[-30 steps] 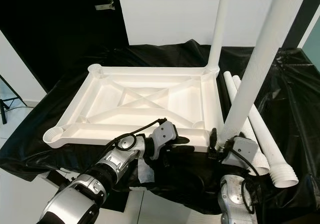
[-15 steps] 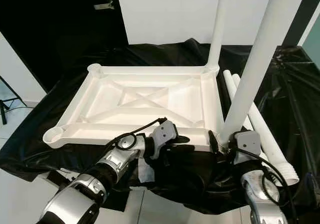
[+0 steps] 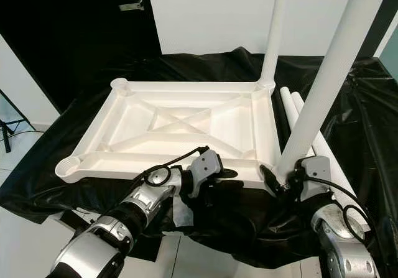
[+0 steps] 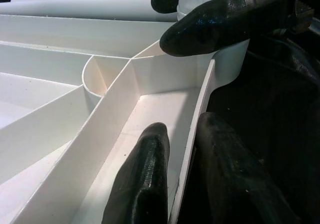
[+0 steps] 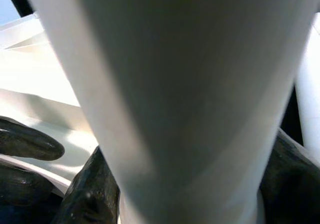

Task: Building children table

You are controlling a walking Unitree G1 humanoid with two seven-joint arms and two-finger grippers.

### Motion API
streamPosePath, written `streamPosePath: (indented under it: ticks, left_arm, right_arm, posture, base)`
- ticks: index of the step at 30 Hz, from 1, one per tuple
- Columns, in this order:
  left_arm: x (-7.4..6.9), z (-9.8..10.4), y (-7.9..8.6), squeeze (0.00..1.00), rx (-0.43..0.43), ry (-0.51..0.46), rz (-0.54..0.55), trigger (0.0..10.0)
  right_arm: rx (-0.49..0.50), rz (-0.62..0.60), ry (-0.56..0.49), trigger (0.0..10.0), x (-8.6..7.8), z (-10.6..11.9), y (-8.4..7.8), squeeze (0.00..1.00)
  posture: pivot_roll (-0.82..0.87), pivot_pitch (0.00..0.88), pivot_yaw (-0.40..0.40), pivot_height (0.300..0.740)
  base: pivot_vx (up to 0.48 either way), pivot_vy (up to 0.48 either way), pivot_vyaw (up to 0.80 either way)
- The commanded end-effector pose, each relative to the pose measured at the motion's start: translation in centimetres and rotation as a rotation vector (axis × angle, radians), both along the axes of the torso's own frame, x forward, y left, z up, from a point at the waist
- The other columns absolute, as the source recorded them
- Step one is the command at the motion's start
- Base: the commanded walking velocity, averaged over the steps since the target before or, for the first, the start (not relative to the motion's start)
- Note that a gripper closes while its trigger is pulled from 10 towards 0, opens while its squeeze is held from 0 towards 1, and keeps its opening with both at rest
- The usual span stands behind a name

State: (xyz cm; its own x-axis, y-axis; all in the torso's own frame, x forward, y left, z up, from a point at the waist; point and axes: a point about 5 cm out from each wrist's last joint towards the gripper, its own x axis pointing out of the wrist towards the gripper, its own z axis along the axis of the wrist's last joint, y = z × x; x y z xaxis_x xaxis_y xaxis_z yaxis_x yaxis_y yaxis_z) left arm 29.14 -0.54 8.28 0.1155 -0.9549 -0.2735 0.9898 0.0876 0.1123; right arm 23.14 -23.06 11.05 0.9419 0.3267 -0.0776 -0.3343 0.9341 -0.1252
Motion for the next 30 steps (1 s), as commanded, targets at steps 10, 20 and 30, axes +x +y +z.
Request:
streamPosePath:
  ticks: [10, 20, 30]
  left_arm:
    - [-1.9, -4.1, 1.7, 0.00, 0.150, 0.159, -0.033, 10.0]
    - [-1.8, -4.2, 2.1, 0.00, 0.158, 0.159, -0.024, 10.0]
    - [-1.9, -4.2, 1.9, 0.00, 0.158, 0.159, -0.027, 10.0]
  right_arm:
    - [-0.049, -0.448, -0.105, 0.0, -2.2, -1.9, 1.8, 0.00]
    - [0.016, -0.819, -0.084, 0.0, -2.8, -2.4, 0.6, 0.00]
    - [0.062, -0.747, -0.072, 9.3, -2.3, -3.1, 2.5, 0.00]
  posture:
    - [-0.17, 0.000, 0.051, 0.740]
    - [-0.16, 0.000, 0.044, 0.740]
    - [-0.15, 0.000, 0.040, 0.740]
  base:
    - [0.000, 0.000, 0.00]
    - [0.000, 0.000, 0.00]
    - [0.000, 0.000, 0.00]
